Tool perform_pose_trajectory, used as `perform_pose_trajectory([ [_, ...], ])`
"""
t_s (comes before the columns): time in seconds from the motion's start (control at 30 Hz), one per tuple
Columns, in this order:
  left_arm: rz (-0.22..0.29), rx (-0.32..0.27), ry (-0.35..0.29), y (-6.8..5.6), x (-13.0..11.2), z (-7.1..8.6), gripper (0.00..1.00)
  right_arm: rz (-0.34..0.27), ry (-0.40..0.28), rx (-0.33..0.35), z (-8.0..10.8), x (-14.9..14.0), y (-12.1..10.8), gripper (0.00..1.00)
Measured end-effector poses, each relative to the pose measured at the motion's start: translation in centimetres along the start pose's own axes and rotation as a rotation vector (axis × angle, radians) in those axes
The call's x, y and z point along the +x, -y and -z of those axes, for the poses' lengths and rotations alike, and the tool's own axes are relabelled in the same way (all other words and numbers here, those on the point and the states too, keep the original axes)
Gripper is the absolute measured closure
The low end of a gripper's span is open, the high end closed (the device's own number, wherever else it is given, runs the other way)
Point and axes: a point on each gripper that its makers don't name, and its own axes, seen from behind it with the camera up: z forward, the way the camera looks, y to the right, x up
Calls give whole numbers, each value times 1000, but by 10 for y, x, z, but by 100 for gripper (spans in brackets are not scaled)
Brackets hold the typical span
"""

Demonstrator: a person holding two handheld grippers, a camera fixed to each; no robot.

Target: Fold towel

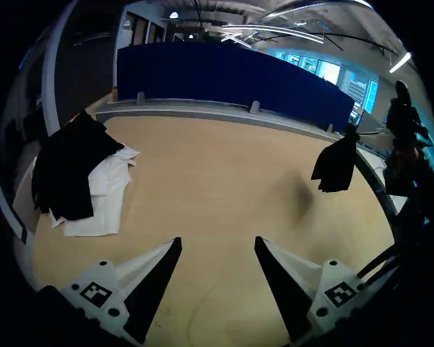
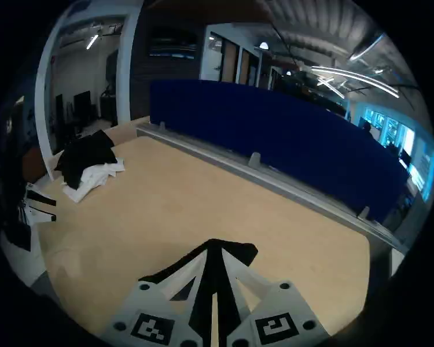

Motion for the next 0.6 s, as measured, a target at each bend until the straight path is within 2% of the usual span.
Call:
perform_pose_trajectory([
  [0.6, -36, -29, 16, -33, 9, -18, 6, -71, 41, -102, 47, -56, -83, 98],
])
